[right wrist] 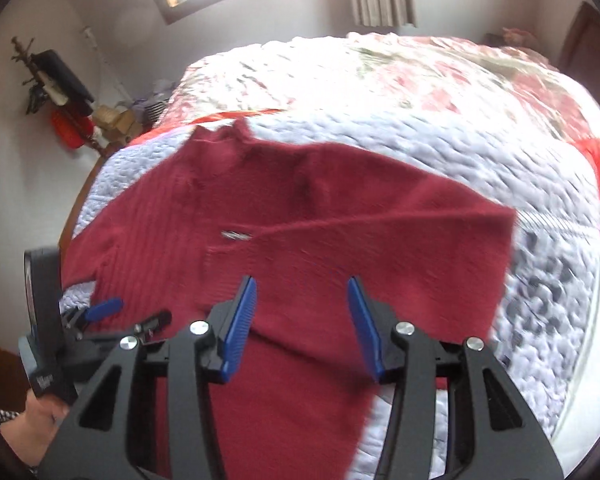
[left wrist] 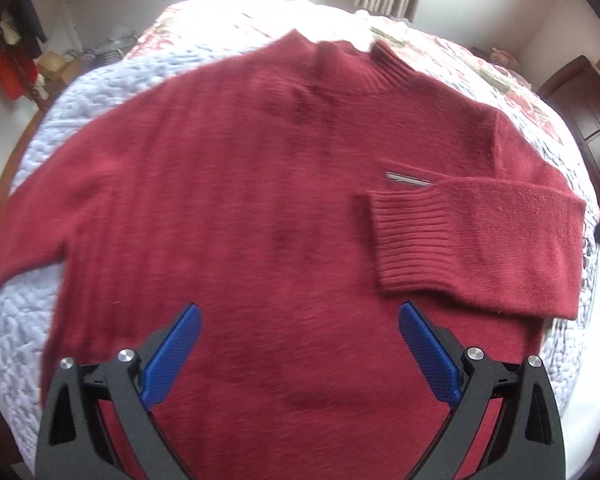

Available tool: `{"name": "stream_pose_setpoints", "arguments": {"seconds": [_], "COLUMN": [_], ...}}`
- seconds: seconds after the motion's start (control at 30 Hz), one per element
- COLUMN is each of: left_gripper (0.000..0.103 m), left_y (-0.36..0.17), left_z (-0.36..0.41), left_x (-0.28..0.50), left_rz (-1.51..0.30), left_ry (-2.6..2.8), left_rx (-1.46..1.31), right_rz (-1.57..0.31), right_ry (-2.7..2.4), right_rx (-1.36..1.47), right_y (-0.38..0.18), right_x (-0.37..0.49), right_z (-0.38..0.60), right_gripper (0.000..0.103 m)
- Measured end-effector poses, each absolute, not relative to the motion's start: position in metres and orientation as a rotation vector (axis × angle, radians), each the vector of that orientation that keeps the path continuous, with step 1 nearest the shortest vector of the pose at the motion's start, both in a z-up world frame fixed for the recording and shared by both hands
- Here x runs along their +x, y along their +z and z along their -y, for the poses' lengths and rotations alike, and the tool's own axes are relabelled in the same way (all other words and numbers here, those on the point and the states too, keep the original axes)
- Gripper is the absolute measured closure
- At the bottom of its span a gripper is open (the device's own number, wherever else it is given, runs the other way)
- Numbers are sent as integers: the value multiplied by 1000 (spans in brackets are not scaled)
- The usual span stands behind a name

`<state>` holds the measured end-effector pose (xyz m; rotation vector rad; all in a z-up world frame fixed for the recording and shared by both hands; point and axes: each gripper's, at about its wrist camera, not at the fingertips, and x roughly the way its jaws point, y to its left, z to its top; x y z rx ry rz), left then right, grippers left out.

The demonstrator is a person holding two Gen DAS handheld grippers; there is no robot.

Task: Fold small clothes
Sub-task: 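Carry the cuff across the sweater's chest with the right gripper and release, then grasp the folded cuff with the left gripper, straighten it, release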

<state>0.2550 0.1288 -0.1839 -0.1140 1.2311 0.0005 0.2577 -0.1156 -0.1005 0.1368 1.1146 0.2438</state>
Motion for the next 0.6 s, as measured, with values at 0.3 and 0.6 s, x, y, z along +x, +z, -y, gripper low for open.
{"name": "stream_pose_setpoints", "arguments": {"seconds": [0.3, 0.6], "left_gripper": [25, 86], "left_y": [-220, -195], "left_z": [-72, -62], "left_x": [298, 297], "left_rz": [-1328, -1221], "left_ry": [-31, -108], "left_rx": [-174, -256], "right_rz": [-1175, -1173], "right_ry": [125, 103], "right_rx": [220, 282], "right_y": [-147, -160], "right_x": [226, 216], "right_z": [187, 209], "right_gripper": [56, 58]}}
